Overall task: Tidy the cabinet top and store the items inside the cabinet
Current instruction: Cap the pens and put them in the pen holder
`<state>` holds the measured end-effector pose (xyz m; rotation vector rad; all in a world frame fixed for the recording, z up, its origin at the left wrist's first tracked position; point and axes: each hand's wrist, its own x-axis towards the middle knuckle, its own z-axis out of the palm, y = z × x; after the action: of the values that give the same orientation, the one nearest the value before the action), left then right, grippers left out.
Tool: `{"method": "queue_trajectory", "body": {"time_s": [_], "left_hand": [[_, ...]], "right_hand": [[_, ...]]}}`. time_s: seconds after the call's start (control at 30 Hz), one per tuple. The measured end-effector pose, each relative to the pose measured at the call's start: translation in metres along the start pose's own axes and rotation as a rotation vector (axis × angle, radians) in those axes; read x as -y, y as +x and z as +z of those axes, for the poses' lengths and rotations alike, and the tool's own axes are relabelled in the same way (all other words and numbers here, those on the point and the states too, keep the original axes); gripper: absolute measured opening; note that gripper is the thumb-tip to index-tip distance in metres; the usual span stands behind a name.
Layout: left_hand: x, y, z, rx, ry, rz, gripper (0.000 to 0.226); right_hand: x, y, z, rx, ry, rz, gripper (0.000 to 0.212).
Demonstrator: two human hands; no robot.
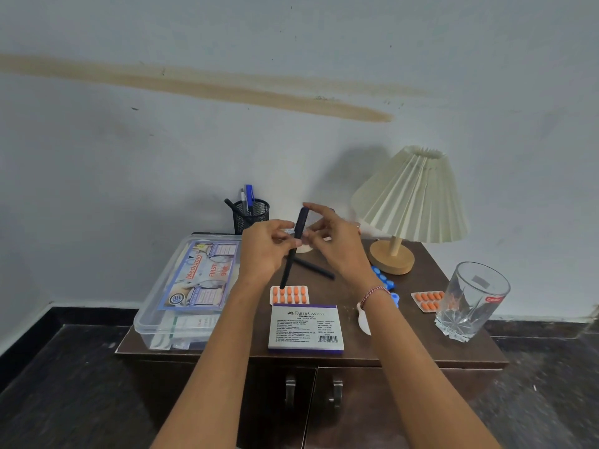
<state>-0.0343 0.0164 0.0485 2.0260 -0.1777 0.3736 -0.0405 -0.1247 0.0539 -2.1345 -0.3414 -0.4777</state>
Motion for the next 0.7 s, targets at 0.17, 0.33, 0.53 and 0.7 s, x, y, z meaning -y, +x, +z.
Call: {"method": "queue_trajectory", "body": {"time_s": [0.17,0.33,0.53,0.7], "left_hand": [[0.002,0.004,-0.005,0.028,-0.134,-0.07,0.036],[0.003,0.003,-0.007,0.054,-0.196,-0.106,0.033],[0.003,0.003,-0.007,0.026,-0.188,-0.107,0.027],[0.001,0.006,-0.007,0.001,-0.196,-0.103,0.025]], "right_hand": [[0.001,-0.009,0.004,0.272,0.023,-0.072,0.095],[0.007,-0.009,0.012,0.323,-0.003,-0.027,0.119],[0.005,-0.008,0.021,0.224,0.051,-0.024,0.11],[0.006,-0.004,0.021,0.163,0.046,-0.054,0.103]]}}
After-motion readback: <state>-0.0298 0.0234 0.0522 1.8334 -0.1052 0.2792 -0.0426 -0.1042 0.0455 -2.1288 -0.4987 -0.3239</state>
